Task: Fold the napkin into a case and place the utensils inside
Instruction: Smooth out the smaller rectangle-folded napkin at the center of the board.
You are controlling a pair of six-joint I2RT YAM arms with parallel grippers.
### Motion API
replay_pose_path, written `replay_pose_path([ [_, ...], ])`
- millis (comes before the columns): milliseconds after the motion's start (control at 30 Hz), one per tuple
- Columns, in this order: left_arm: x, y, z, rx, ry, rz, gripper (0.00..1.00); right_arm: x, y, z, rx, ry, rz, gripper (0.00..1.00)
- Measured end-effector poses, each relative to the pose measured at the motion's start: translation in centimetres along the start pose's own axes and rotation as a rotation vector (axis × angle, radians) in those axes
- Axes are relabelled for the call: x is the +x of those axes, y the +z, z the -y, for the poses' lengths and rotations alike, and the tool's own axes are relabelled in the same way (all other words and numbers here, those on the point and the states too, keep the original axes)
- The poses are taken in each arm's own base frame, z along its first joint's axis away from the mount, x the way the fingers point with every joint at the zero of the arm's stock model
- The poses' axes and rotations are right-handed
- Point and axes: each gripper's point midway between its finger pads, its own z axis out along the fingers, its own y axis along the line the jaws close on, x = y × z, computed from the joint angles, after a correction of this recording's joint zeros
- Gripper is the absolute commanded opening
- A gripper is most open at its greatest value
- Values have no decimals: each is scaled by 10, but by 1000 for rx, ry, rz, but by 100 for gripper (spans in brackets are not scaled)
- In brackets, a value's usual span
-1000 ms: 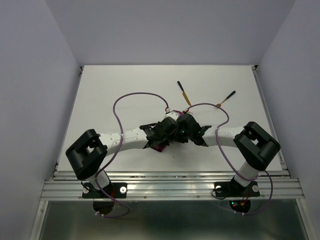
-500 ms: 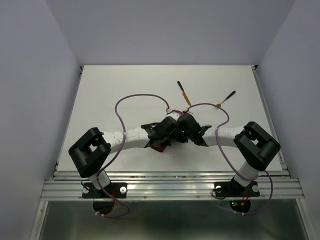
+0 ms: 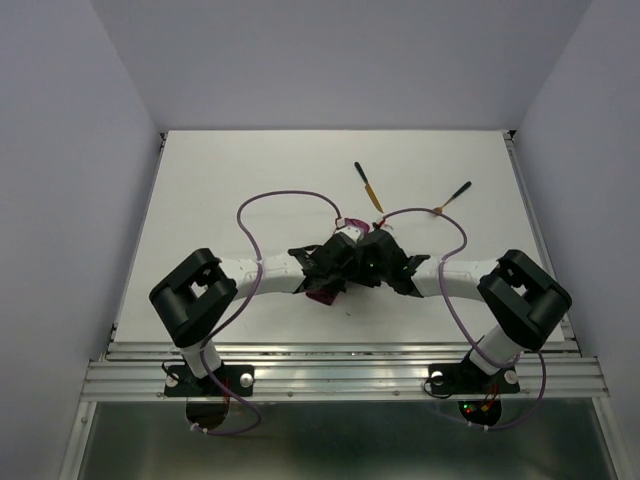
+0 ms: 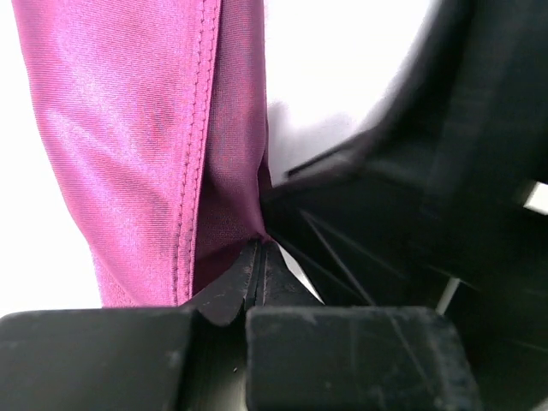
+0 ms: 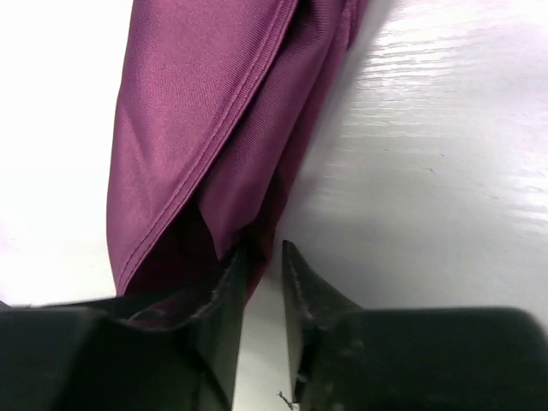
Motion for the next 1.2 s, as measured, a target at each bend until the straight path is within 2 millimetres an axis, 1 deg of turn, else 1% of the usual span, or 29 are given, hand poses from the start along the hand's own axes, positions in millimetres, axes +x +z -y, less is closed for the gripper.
replay_pose_path([
  [33, -1, 1, 0, 7, -5, 5, 0, -1, -2, 1, 0, 2, 8, 37],
  [100, 0, 2, -1, 16, -11, 6, 0, -2, -9, 3, -2, 9, 24, 39],
  [133, 1, 3, -2, 20, -14, 4, 0, -3, -12, 4, -4, 15, 31, 41],
  [300, 4, 2, 2, 53, -13, -11, 0, -3, -21, 11, -2, 33, 52, 45],
  [367, 3, 0, 5, 72, -8, -11, 9, -3, -23, 14, 5, 39, 61, 48],
  [400, 2, -2, 7, 81, -5, -8, 13, -4, -25, 15, 7, 43, 69, 48],
  [500, -5, -10, 11, 105, 1, 9, 24, -8, -28, 15, 7, 47, 90, 49],
  [633, -14, -26, 14, 126, 4, 35, 25, -18, -32, 13, -2, 59, 117, 49],
  [800, -24, -45, 19, 157, 6, 60, 24, -29, -33, 18, 9, 82, 139, 49],
  [933, -25, -52, 19, 164, 6, 60, 25, -33, -32, 22, 15, 89, 146, 49],
  [1000, -26, -53, 16, 145, 4, 63, 41, -33, -32, 21, 14, 89, 146, 49],
  [1033, -26, -53, 14, 135, 4, 65, 54, -33, -32, 21, 13, 89, 145, 49],
  [1100, -25, -52, 7, 100, -1, 65, 58, -32, -32, 21, 11, 89, 141, 50],
  [1200, -23, -52, -2, 55, 2, 61, 57, -31, -31, 20, 11, 87, 132, 50],
])
